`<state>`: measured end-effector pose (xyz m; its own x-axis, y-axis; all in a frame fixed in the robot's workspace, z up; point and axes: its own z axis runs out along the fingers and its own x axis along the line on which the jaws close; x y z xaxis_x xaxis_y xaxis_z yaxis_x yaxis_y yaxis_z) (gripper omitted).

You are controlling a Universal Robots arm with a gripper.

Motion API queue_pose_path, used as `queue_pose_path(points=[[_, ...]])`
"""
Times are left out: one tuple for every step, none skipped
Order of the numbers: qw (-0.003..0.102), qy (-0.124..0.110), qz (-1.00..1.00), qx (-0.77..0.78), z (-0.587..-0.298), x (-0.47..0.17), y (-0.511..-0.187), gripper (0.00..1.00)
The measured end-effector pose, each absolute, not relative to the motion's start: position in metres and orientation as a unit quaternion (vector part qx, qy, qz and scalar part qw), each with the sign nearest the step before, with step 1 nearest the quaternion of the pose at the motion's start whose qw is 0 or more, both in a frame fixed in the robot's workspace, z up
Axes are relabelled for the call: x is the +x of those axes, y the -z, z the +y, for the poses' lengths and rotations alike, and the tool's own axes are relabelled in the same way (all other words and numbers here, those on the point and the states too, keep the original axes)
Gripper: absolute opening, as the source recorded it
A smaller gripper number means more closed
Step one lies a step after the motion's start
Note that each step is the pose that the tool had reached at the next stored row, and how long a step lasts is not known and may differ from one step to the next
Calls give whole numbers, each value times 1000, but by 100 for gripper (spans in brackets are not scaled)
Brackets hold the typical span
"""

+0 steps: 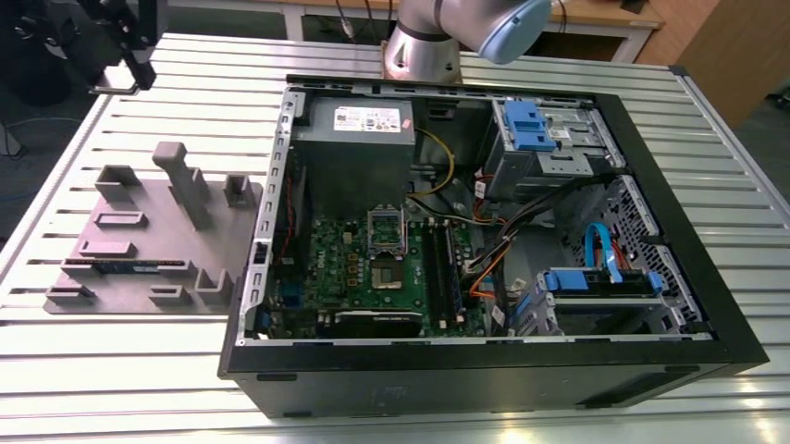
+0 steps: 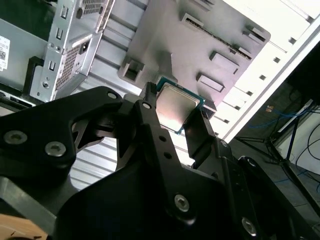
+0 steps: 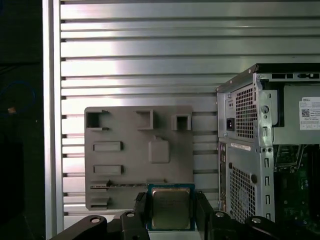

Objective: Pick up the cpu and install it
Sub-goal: 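Pick up the cpu and move it towards the insertion slot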

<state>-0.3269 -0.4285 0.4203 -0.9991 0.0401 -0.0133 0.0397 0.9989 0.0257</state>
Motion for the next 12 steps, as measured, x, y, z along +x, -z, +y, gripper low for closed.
queue_pose_path(points=[[7,-13,1000,20,-429,-325,-420,47],[7,-13,1000,20,-429,-322,-420,47],[7,-13,1000,20,-429,-320,-420,47],[7,-13,1000,20,-429,-318,-420,47],[7,-13,1000,20,-429,-316,-420,47],[7,-13,1000,20,-428,-314,-420,47],[7,-13,1000,20,-429,-312,-420,47],[7,-13,1000,20,-429,-309,-420,47],[7,-13,1000,20,-429,-307,-420,47],[7,-13,1000,20,-429,-305,-420,47],[7,-13,1000,20,-429,-302,-420,47],[7,-13,1000,20,-429,-300,-420,47]])
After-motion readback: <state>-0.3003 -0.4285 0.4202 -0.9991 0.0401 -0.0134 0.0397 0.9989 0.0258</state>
